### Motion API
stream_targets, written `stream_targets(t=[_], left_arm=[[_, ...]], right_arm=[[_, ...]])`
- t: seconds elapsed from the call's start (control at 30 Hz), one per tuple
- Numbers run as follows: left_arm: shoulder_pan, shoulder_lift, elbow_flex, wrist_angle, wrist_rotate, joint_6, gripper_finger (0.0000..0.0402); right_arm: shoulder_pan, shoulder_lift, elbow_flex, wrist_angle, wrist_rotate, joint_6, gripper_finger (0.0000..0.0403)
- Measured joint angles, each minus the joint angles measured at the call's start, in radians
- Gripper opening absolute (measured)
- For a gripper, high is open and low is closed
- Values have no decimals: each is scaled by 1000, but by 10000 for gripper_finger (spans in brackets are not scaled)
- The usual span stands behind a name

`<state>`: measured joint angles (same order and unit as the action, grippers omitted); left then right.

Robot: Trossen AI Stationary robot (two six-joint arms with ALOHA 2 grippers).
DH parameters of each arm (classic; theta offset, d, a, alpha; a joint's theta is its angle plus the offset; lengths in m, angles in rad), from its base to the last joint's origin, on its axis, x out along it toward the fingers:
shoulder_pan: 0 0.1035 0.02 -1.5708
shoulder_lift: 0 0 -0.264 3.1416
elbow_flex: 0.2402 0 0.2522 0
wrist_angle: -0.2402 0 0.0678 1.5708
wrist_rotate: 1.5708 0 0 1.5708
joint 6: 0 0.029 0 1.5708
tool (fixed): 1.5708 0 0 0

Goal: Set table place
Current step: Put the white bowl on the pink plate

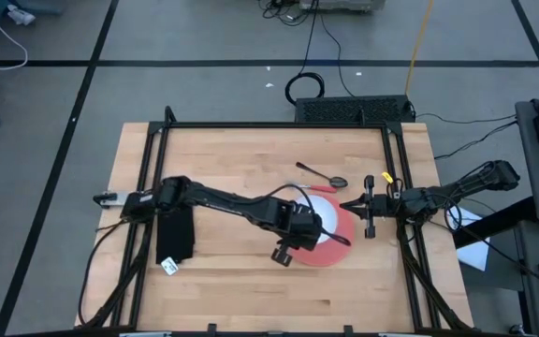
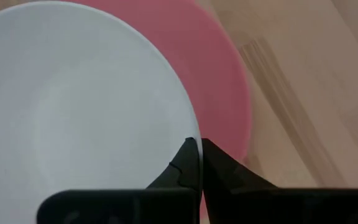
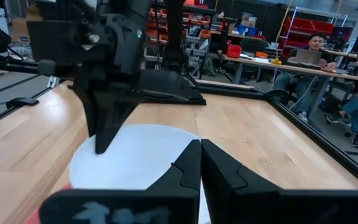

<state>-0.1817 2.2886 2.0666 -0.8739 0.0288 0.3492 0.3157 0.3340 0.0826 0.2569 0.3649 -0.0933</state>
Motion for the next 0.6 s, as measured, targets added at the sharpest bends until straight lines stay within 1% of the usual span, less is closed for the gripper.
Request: stream_targets(t=[0.3, 0.6], left_arm=[[-25, 28, 0, 68, -5, 18, 0], [-43, 58, 0, 73, -31, 32, 1]], right_arm=[[0, 0, 0, 0, 0, 2, 0], [0, 0, 0, 0, 0, 2, 0]])
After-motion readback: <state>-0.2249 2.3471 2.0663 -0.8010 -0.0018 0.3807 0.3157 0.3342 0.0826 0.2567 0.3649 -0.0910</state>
